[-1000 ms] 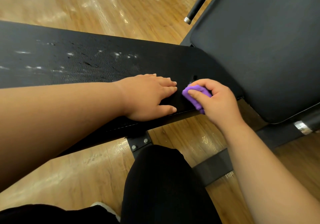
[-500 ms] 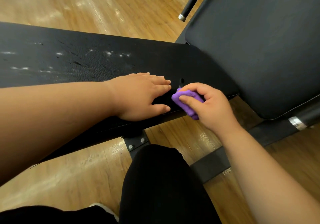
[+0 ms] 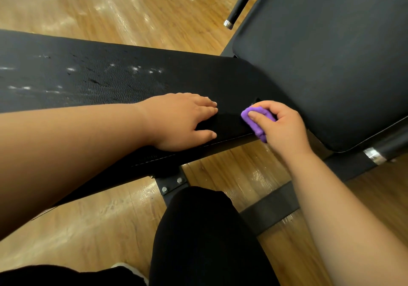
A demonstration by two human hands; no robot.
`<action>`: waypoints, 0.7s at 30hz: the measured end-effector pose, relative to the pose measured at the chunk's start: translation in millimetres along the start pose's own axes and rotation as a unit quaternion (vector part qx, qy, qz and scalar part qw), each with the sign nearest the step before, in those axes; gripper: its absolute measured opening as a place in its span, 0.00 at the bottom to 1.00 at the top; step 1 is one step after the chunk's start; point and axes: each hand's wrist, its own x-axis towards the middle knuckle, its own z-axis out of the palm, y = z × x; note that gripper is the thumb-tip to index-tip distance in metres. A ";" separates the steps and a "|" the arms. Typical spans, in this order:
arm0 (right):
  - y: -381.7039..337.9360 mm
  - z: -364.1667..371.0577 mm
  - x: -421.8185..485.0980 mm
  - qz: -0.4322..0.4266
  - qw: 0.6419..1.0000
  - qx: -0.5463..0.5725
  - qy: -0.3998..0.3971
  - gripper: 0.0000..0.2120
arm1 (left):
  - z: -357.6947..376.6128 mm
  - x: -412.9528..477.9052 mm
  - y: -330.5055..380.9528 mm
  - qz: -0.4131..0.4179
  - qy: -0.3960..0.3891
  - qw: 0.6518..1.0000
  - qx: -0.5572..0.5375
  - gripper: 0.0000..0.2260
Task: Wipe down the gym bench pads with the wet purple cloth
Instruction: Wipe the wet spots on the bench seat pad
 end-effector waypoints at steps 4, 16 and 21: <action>-18.3 19.2 -20.4 -0.047 0.996 0.042 -0.068 0.07 | 2.4 1.2 -0.6 0.001 0.008 1.000 0.008 0.30; -14.6 23.2 -12.6 -0.051 0.997 0.023 -0.056 0.04 | 5.1 1.7 -0.3 0.009 -0.002 0.999 0.042 0.29; 8.7 -1.5 5.7 -0.005 0.999 -0.036 0.013 0.05 | 4.8 -0.4 -0.2 0.011 -0.017 0.999 0.051 0.29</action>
